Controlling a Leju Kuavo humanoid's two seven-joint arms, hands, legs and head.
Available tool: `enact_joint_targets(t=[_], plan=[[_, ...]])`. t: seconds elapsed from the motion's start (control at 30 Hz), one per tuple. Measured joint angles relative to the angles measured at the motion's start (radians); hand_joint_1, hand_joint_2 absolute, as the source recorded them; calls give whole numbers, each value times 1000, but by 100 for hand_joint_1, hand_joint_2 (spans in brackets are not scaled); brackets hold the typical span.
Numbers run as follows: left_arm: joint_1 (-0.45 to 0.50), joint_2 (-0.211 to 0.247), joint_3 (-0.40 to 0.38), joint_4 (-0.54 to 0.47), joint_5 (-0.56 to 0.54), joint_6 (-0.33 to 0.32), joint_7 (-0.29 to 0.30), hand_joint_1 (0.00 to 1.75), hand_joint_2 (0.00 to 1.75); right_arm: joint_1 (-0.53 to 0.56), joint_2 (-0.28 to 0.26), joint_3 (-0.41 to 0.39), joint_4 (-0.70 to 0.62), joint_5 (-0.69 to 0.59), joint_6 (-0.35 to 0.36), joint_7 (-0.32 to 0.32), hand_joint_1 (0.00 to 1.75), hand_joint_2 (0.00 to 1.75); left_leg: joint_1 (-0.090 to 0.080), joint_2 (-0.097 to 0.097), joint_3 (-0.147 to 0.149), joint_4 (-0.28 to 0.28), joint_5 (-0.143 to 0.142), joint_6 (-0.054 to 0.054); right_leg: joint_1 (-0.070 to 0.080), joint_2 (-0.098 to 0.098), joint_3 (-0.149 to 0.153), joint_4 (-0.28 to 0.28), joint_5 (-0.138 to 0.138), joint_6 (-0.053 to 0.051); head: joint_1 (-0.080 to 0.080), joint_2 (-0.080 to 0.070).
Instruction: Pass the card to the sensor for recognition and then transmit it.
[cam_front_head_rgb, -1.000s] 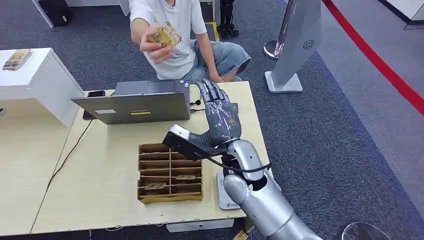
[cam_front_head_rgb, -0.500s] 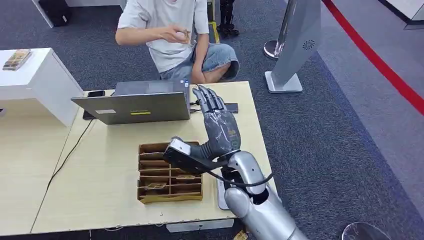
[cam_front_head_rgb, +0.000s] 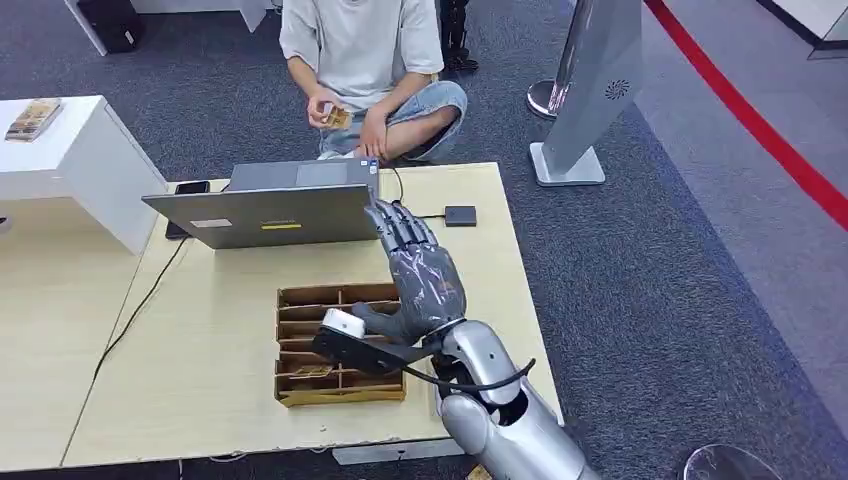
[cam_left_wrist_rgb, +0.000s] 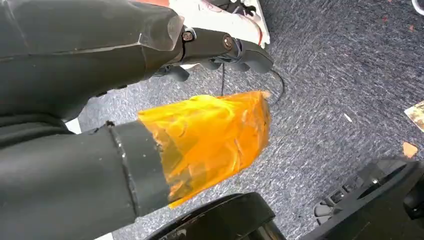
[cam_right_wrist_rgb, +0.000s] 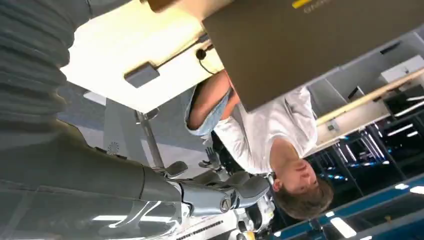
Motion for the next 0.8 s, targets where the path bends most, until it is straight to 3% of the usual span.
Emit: enact_joint_targets(t=[0.8], plan=[[-3, -3, 0, 0, -29, -14, 6, 0, 0, -31, 7, 65, 216, 107, 6, 57, 0, 175, 0, 0, 0, 0, 0, 0, 0, 0, 0, 0, 0, 0, 0, 0]])
